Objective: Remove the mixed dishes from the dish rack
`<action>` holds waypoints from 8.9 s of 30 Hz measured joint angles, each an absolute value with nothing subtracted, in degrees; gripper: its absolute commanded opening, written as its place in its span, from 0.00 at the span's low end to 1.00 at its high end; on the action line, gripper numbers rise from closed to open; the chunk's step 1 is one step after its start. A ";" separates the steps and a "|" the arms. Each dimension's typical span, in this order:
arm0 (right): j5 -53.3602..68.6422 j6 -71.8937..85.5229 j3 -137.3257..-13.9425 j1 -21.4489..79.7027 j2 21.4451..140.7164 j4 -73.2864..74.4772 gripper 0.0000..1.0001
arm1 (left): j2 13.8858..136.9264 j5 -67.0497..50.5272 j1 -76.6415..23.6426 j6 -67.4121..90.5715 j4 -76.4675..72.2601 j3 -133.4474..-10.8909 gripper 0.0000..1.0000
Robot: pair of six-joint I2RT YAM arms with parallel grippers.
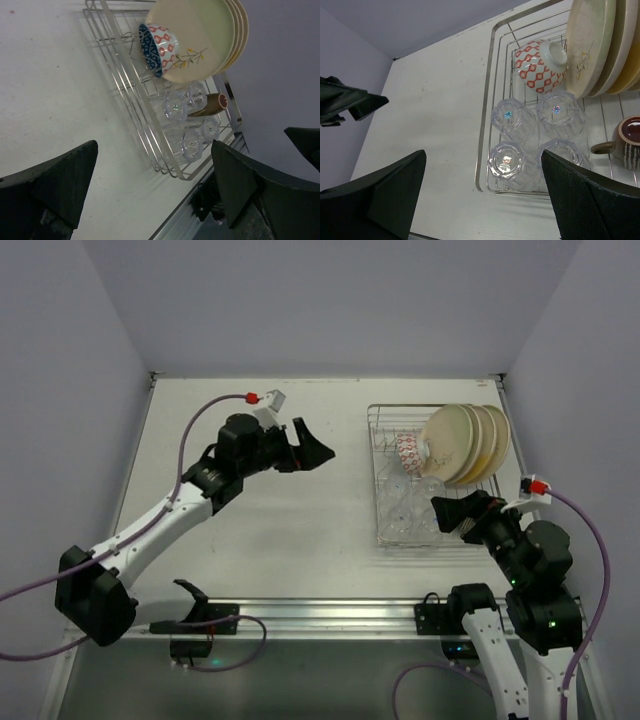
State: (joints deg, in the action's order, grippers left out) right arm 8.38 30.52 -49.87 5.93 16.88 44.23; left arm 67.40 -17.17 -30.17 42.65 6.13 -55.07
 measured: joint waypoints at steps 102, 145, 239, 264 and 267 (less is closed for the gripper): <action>10.33 29.80 -47.31 5.93 14.11 48.40 0.99 | 138.87 -32.86 -42.37 74.46 -26.79 -103.20 0.46; 11.53 29.36 -47.31 5.93 14.15 48.38 0.99 | 138.87 -34.68 -41.98 74.52 -26.94 -105.25 0.00; 12.56 29.32 -45.74 5.93 18.24 44.62 0.99 | 112.29 12.64 -30.55 17.45 47.75 -112.29 1.00; -16.71 15.46 -63.05 5.93 53.76 37.23 0.69 | 37.67 22.65 -31.03 24.93 38.26 -47.22 1.00; -18.37 13.13 -65.89 5.93 61.63 35.92 0.62 | 38.04 21.76 -31.03 24.45 37.54 -46.92 1.00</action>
State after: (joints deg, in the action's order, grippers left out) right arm -18.37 13.13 -65.89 5.93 61.63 35.92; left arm 38.04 21.76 -31.03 24.45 37.54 -46.92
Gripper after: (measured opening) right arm 0.668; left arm 0.997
